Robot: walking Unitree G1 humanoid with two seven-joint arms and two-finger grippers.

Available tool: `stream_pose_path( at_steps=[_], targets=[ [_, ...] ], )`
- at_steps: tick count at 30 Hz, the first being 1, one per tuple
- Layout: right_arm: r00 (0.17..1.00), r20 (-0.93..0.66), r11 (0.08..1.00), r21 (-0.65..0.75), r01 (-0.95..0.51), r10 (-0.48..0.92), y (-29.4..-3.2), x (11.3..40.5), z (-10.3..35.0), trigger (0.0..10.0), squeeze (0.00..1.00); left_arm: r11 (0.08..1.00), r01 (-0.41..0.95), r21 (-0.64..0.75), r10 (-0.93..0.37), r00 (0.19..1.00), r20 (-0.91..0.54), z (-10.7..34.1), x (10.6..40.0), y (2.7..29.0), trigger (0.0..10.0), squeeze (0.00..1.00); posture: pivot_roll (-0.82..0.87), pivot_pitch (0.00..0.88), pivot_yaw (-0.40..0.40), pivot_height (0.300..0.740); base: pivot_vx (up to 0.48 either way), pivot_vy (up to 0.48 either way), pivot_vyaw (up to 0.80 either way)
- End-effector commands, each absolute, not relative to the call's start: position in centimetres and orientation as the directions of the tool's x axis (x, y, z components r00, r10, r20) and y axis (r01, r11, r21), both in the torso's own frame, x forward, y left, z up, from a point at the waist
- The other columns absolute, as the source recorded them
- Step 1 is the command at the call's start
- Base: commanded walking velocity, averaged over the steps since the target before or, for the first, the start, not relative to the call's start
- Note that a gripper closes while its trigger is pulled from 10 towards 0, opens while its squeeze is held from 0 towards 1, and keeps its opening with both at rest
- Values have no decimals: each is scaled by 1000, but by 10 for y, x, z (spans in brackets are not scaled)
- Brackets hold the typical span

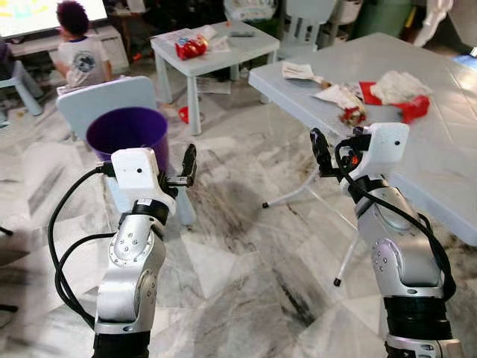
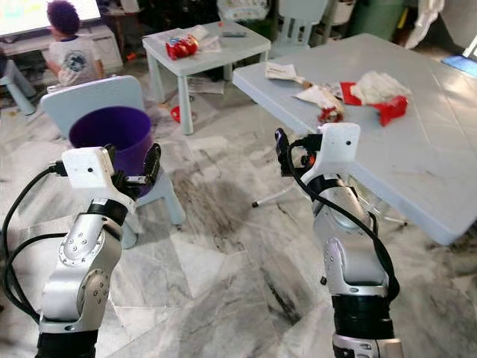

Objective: Picking trash to rubbish bin

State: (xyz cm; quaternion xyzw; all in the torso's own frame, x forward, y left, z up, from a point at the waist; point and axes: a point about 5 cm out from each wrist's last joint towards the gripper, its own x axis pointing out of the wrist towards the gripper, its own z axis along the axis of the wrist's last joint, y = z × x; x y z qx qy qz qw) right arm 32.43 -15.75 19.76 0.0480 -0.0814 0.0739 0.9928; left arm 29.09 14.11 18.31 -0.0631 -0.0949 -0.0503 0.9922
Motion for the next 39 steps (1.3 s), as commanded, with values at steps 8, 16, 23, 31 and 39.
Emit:
stream_pose_path(
  at_steps=[8, 16, 23, 31, 39],
  targets=[
    [972, 189, 985, 75, -155, 138, -156, 324, 203, 10000, 0, 987, 114, -117, -90, 976, 196, 183, 291, 143, 10000, 0, 85, 90, -50, 740, 382, 288, 0],
    [974, 187, 987, 77, -142, 125, -158, 324, 203, 10000, 0, 986, 108, -125, -85, 981, 172, 180, 292, 140, 10000, 0, 85, 90, -49, 740, 138, 109, 0],
    [976, 183, 988, 75, -132, 117, -159, 325, 203, 10000, 0, 983, 127, -132, -102, 978, 183, 182, 293, 137, 10000, 0, 84, 89, -49, 740, 0, 0, -84],
    [977, 181, 989, 75, -127, 112, -160, 325, 202, 10000, 0, 981, 140, -133, -113, 975, 192, 183, 292, 137, 10000, 0, 83, 88, -50, 740, 0, 0, -800],
    [979, 181, 991, 70, -110, 96, -162, 326, 202, 10000, 0, 981, 141, -136, -118, 979, 166, 179, 294, 135, 10000, 0, 86, 85, -48, 740, 0, 0, -800]
  ],
)
